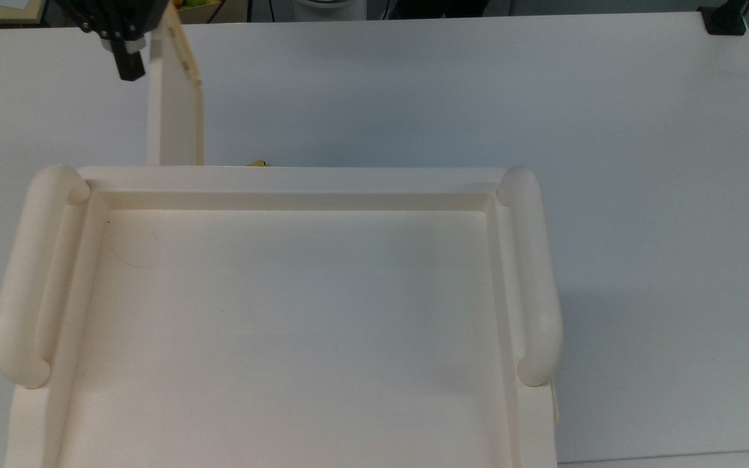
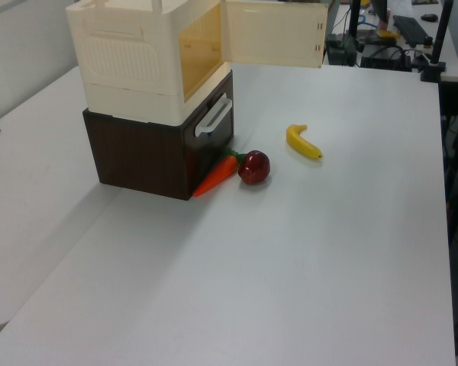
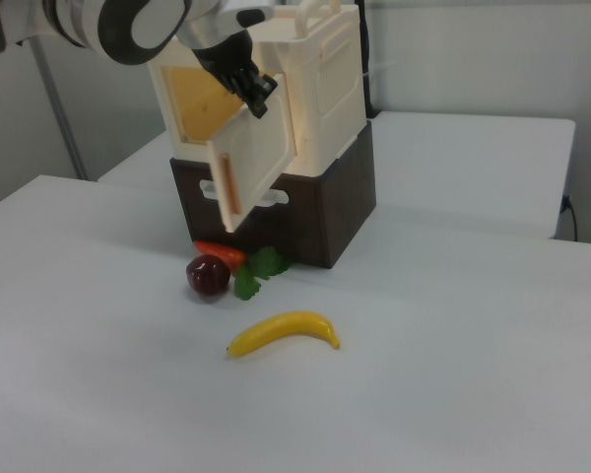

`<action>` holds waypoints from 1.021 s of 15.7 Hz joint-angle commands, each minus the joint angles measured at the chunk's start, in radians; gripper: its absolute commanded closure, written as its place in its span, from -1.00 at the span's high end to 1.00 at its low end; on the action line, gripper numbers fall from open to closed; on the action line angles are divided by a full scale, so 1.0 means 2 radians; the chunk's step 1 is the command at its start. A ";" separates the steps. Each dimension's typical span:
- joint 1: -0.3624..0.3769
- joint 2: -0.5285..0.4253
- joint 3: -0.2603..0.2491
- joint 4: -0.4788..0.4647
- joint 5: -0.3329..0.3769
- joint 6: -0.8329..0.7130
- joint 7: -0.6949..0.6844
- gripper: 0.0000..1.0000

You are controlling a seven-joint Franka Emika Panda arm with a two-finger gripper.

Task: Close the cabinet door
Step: 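Keep pushing the door until it sits flush against the cabinet front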

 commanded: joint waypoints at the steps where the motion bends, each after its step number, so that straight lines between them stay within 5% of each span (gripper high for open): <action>1: 0.032 0.000 -0.001 -0.009 0.007 0.005 0.038 -1.00; 6: 0.070 0.018 0.008 -0.009 0.008 0.037 0.044 -1.00; 16: 0.116 0.071 0.024 -0.009 0.006 0.272 0.071 -1.00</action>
